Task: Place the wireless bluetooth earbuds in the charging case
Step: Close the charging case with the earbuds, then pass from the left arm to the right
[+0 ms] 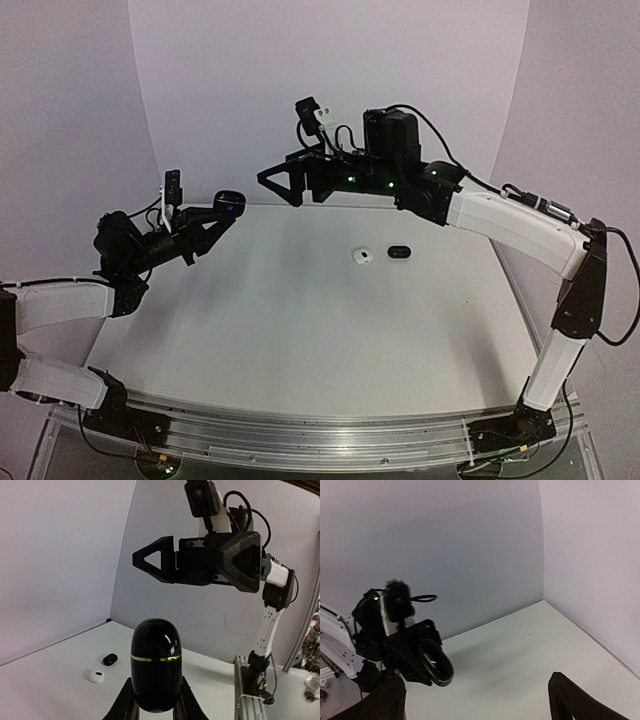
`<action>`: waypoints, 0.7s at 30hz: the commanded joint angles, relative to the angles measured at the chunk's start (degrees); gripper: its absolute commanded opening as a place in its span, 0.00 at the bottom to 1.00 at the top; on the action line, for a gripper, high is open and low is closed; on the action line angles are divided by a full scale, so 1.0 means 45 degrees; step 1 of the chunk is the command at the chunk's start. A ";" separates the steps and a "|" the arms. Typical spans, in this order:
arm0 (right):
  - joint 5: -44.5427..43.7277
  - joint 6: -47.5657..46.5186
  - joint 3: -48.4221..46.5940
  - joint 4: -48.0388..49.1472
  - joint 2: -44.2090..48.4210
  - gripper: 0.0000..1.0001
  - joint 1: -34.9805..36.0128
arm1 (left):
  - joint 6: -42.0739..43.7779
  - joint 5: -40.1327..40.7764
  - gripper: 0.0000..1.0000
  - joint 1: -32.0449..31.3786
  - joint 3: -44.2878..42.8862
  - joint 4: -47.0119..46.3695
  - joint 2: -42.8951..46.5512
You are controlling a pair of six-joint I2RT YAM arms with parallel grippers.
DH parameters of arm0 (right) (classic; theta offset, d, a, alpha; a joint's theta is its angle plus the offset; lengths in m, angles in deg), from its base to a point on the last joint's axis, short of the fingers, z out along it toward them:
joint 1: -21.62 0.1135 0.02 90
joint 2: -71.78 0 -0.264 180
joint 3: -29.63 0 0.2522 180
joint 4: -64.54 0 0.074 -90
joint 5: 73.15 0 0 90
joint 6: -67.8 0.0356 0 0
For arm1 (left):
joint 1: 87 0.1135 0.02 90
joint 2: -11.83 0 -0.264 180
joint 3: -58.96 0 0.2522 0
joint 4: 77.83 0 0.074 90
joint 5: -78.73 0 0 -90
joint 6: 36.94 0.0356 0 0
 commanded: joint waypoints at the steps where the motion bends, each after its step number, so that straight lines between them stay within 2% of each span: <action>1: 0.3359 0.0332 -0.0988 0.1121 -0.0559 0.96 0.0180 | -0.7311 -0.0989 0.00 0.0042 -0.0808 -0.4586 -0.1167; 6: 0.4667 0.1552 -0.1208 0.2900 -0.1457 0.85 0.0176 | -0.7684 -0.0742 0.00 0.0041 -0.1382 -0.5315 -0.1180; 9: 0.4816 0.2134 -0.0846 0.4070 -0.1510 0.83 0.0179 | -0.7807 -0.0985 0.00 0.0024 -0.1452 -0.5615 -0.1182; 14: 0.4921 0.2725 -0.1438 0.4530 -0.2066 0.78 0.0179 | -0.7634 -0.1255 0.00 -0.0160 -0.1398 -0.5938 -0.1205; 17: 0.5367 0.3349 -0.2069 0.4738 -0.2573 0.71 0.0166 | -0.7728 -0.1242 0.00 -0.0210 -0.1386 -0.5987 -0.1243; 21: 0.4794 0.3487 -0.1677 0.4751 -0.2614 0.66 0.0182 | -0.7567 -0.1238 0.00 -0.0292 -0.1431 -0.6205 -0.1202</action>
